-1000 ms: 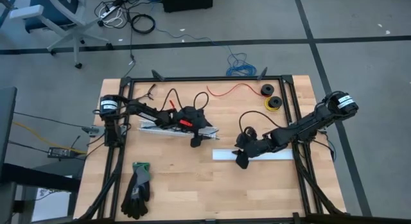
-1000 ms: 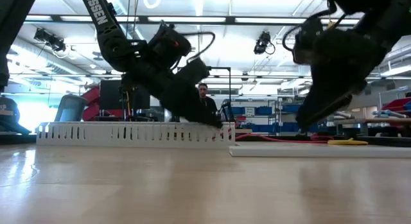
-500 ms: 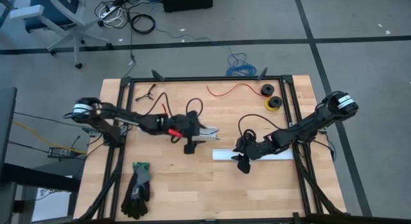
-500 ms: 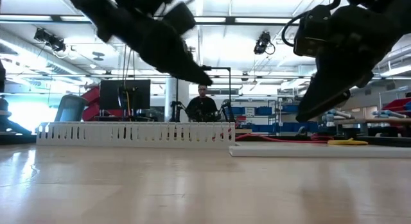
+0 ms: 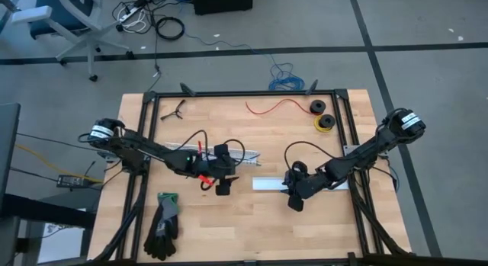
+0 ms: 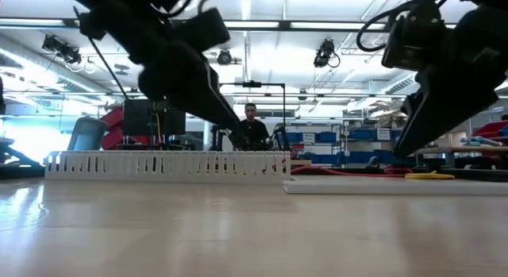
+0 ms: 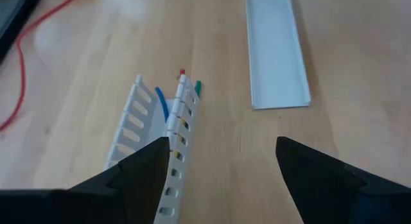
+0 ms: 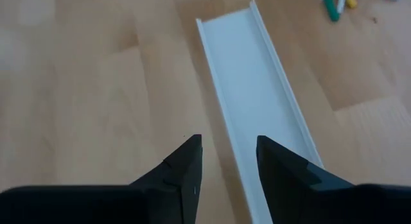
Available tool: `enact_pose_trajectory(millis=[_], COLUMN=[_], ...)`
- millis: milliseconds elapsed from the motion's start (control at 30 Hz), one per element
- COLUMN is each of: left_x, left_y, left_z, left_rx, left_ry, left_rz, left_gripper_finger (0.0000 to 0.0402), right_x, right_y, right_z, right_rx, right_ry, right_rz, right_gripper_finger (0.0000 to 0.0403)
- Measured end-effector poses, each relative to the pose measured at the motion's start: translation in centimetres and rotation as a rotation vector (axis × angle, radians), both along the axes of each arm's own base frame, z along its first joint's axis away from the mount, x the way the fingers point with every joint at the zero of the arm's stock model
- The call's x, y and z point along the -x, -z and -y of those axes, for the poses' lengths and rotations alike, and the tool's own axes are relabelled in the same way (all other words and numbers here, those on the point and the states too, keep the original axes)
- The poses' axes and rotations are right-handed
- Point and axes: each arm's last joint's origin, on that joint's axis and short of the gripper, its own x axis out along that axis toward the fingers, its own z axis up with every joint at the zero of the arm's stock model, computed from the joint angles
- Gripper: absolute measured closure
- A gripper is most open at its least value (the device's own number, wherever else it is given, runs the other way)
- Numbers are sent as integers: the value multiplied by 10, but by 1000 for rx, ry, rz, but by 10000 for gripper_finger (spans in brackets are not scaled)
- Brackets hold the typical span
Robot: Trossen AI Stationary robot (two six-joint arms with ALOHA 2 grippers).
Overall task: Ziptie cables
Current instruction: Close the cable duct
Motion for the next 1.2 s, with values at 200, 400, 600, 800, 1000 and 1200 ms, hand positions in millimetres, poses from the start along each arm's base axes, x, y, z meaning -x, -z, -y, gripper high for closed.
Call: enact_pose_trajectory(millis=[200, 400, 600, 800, 1000, 1200], left_x=[-11, -15, -17, -17, -16, -8], left_y=[22, 33, 32, 32, 22, 0], left_z=[-2, -3, -5, -5, -6, -7], left_rx=[-3, -1, 4, 4, 6, -31], left_ry=[-20, -37, -46, -47, -45, -33], left_rz=[-14, -17, -3, 0, 28, 60], left_gripper_finger=[106, 106, 106, 106, 106, 106], right_x=[-3, -7, -9, -10, -10, -13], right_y=[24, 38, 38, 30, 13, -11], right_z=[-2, -2, 3, 5, 5, 14], right_rx=[81, 158, 229, 222, 209, 239], right_ry=[-63, -67, -113, -124, -106, -91], right_rz=[-103, -144, -145, -99, -17, 114], right_gripper_finger=[277, 279, 321, 394, 401, 402])
